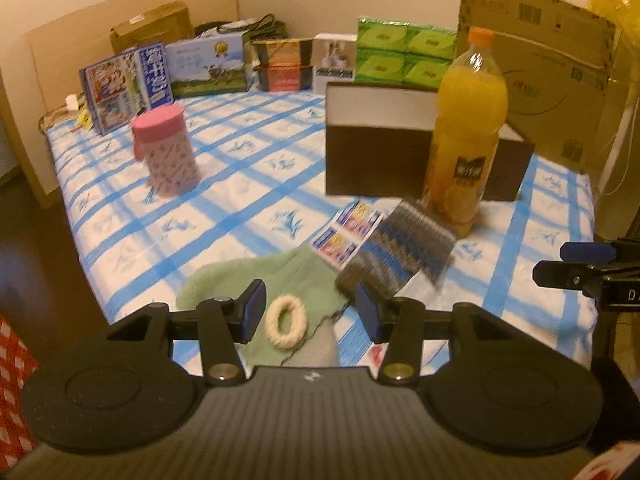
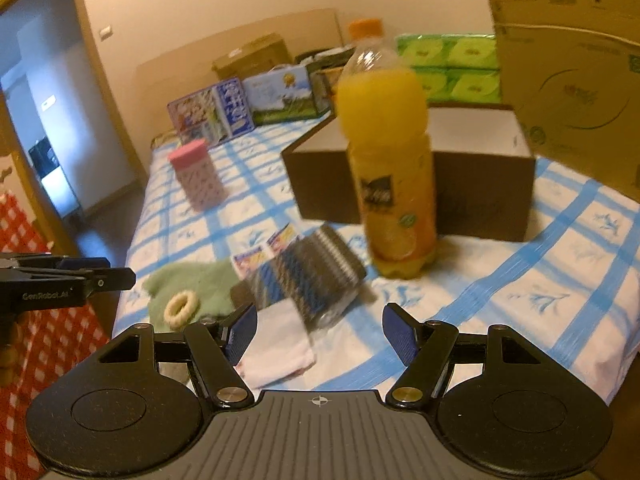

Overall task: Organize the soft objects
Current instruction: 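Return the right tool to the bed and approach the white tissue, then grasp the white tissue with the right tool while the left tool grasps the hair tie, then carry the hair tie and tissue to the brown box with both tools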

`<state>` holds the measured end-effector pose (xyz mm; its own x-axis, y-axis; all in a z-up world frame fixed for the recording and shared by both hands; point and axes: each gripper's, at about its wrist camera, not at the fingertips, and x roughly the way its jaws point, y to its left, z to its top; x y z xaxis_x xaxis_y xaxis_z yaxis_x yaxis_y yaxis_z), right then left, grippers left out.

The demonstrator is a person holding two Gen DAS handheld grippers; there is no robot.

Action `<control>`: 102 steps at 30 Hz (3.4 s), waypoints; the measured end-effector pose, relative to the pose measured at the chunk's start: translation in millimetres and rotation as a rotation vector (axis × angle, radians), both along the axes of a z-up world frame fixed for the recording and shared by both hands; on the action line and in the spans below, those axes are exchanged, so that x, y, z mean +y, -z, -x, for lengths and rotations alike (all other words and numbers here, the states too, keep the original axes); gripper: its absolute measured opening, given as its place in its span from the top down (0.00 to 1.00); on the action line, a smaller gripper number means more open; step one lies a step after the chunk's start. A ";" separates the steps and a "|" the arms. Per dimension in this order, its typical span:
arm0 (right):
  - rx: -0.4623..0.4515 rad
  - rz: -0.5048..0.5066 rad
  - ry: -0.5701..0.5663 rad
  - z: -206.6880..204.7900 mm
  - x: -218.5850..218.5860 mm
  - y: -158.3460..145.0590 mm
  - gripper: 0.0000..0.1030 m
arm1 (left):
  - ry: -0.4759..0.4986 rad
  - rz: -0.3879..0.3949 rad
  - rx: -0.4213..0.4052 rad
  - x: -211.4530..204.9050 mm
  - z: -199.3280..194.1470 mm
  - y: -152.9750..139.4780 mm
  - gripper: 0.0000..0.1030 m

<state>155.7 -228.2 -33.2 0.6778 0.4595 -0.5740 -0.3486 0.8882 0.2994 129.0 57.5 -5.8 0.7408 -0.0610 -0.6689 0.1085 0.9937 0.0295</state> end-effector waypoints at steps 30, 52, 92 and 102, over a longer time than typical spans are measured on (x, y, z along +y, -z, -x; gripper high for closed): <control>0.072 0.153 -0.144 -37.1 91.5 75.9 0.32 | -0.077 -0.007 0.108 17.0 -20.4 65.2 0.55; -0.017 0.253 -0.205 -45.3 113.7 91.6 0.89 | -0.069 -0.011 0.115 17.1 -32.7 78.7 0.55; -0.005 0.061 -0.048 -48.2 64.5 41.6 0.94 | 0.030 -0.011 -0.002 13.6 -57.6 55.1 0.84; -0.152 0.105 0.128 -106.9 117.3 -2.4 0.94 | 0.155 0.103 -0.097 21.8 -142.6 7.0 0.84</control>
